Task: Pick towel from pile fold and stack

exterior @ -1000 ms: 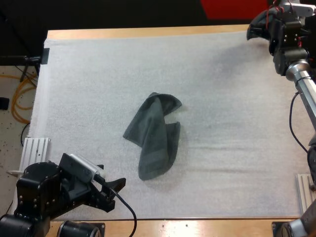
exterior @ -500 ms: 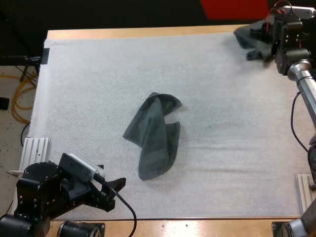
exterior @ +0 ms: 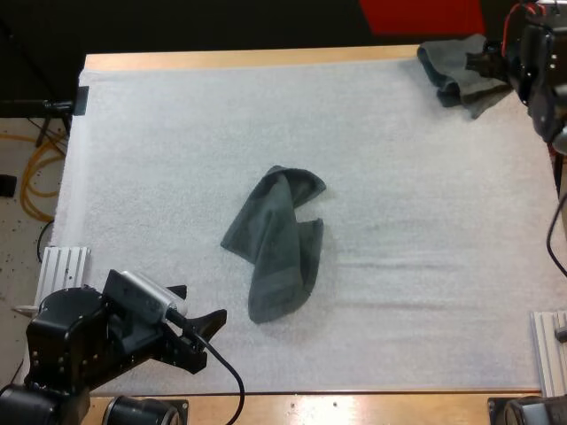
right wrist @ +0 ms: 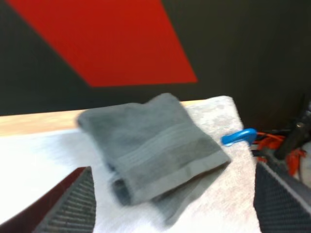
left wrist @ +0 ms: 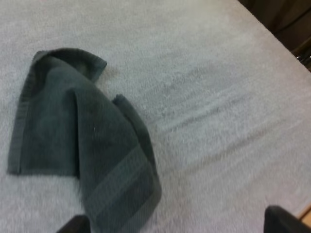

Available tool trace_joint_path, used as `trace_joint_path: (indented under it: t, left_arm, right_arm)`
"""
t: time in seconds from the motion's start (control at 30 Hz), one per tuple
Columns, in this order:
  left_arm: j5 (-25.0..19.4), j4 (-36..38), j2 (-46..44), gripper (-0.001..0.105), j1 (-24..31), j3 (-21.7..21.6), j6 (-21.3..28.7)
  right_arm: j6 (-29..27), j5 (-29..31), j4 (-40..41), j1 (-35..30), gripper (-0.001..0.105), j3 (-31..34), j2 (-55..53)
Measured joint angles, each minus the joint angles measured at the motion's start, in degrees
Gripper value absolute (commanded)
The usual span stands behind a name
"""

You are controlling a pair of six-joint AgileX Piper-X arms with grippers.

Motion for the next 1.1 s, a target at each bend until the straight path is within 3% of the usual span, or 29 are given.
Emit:
trace_joint_path:
  t: [0.23, 0.43, 0.63, 0.83, 1.1]
  left_arm:
    - [0.0, -0.4, 0.0, 0.068, 0.0, 0.0, 0.0]
    - [0.0, -0.4, 0.0, 0.068, 0.0, 0.0, 0.0]
    - [-0.1, 1.0, 0.0, 0.068, 0.0, 0.0, 0.0]
    - [-2.6, 4.5, 0.0, 0.068, 0.0, 0.0, 0.3]
    - [-3.1, 4.9, 0.0, 0.068, 0.0, 0.0, 0.6]
  right_arm:
    - [0.1, -3.4, 12.0, 5.5, 0.066, 0.0, -9.0]
    - [1.3, -9.6, 22.5, 12.4, 0.066, 0.7, -11.1]
    - [2.4, -11.4, 22.7, 18.6, 0.066, 7.3, -10.7]
    - [5.5, -14.1, 20.7, 20.6, 0.066, 13.2, -6.9]
    - [7.9, -23.1, 19.1, 20.7, 0.066, 14.3, 1.0]
